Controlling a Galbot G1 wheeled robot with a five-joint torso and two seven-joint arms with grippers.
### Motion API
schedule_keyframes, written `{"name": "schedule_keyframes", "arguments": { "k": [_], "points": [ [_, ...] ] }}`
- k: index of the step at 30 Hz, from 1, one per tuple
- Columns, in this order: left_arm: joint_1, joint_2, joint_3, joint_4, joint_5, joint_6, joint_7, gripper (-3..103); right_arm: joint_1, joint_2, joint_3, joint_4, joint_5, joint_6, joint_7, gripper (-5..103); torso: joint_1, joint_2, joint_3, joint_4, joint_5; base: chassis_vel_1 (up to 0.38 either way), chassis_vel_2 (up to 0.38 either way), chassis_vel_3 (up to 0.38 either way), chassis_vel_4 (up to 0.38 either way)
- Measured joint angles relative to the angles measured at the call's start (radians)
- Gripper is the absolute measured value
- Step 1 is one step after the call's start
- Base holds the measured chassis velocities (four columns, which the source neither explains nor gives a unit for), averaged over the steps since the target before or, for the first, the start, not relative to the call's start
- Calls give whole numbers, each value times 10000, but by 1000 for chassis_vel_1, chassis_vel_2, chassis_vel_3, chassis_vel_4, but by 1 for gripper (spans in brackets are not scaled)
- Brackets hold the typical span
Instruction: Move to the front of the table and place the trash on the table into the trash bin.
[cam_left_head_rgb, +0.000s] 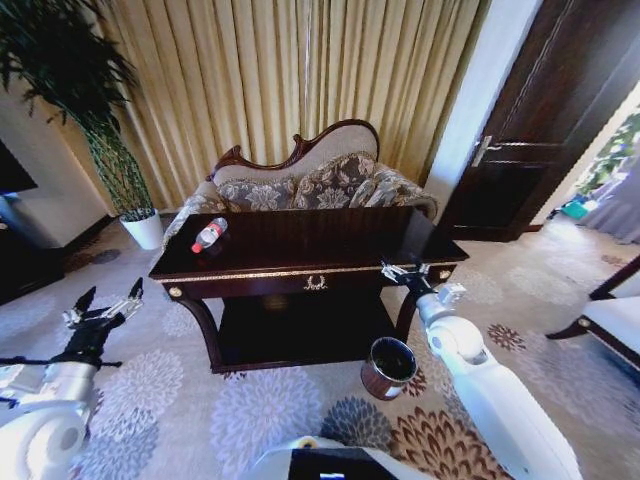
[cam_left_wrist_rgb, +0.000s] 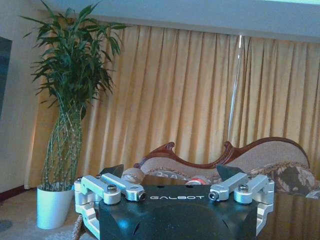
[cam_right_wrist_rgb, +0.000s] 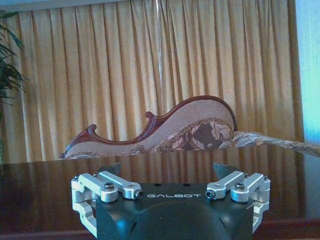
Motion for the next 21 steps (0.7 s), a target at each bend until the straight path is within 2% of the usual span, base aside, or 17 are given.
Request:
{"name": "schedule_keyframes", "arguments": {
  "k": [21],
  "points": [
    [115,-105,-42,11,15,-39,33,100,-34,25,-50,-17,-19,0,-16,100,-2,0,-2,-1,0,-144,141,140,-142]
  ]
}}
